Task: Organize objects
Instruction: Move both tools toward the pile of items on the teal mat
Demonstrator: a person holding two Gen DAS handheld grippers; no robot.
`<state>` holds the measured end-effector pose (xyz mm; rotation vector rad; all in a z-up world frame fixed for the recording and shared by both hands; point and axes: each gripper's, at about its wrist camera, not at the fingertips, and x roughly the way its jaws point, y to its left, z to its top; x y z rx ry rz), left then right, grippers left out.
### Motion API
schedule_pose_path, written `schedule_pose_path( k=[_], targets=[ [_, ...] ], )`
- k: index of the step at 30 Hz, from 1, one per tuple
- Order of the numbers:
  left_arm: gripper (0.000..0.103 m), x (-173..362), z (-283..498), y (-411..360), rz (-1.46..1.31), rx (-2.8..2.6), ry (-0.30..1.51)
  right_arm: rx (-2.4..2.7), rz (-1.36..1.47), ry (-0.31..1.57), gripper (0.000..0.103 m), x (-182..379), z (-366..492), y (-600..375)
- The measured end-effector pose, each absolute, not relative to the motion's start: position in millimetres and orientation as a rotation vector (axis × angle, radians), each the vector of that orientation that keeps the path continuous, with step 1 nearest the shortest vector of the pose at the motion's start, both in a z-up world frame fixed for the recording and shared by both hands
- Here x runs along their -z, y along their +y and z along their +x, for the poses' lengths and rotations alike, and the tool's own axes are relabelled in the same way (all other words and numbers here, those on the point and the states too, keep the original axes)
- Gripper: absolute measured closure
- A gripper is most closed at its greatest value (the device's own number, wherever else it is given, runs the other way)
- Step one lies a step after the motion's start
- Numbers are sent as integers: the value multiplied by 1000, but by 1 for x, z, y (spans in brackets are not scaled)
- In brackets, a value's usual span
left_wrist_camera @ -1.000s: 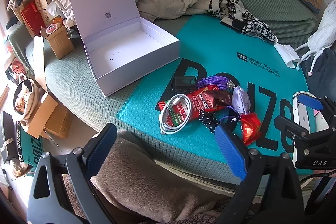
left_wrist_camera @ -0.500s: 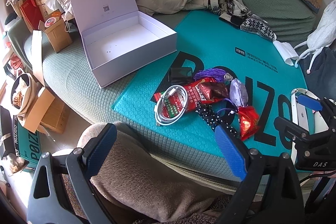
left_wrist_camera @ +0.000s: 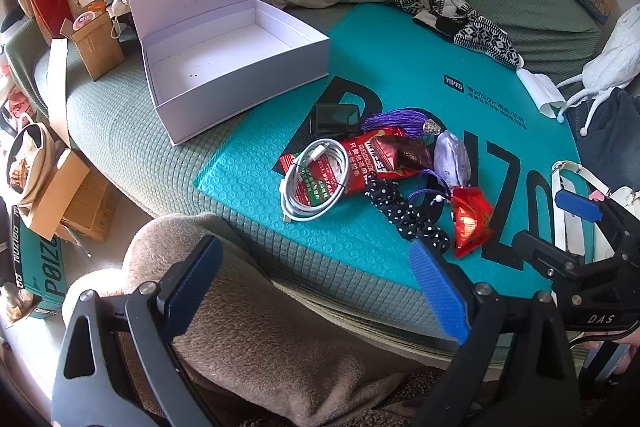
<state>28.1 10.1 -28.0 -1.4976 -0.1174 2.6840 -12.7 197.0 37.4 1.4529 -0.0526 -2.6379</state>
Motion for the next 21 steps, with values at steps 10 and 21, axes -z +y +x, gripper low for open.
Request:
schedule_pose_path(
  k=[10, 21],
  targets=[
    [9, 49, 4, 13, -1545, -2645, -131, 2583, 1523, -101, 1, -12, -27, 204],
    [11, 76, -30, 6, -1606, -2598, -129, 2518, 1584, -112, 9, 9, -45, 204]
  ],
)
